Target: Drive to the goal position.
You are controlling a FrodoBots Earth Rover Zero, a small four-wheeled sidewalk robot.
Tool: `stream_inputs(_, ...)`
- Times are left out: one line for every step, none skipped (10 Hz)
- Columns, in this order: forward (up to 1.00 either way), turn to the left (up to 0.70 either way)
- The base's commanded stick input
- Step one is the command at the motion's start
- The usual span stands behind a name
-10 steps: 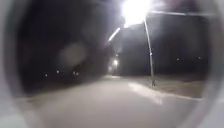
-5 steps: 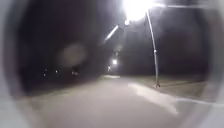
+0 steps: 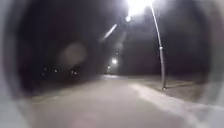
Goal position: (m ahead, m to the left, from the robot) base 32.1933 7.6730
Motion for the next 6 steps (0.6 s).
stream_inputs(1.00,0.00)
stream_inputs(1.00,0.00)
stream_inputs(1.00,0.00)
stream_inputs(1.00,0.00)
stream_inputs(1.00,0.00)
stream_inputs(1.00,0.00)
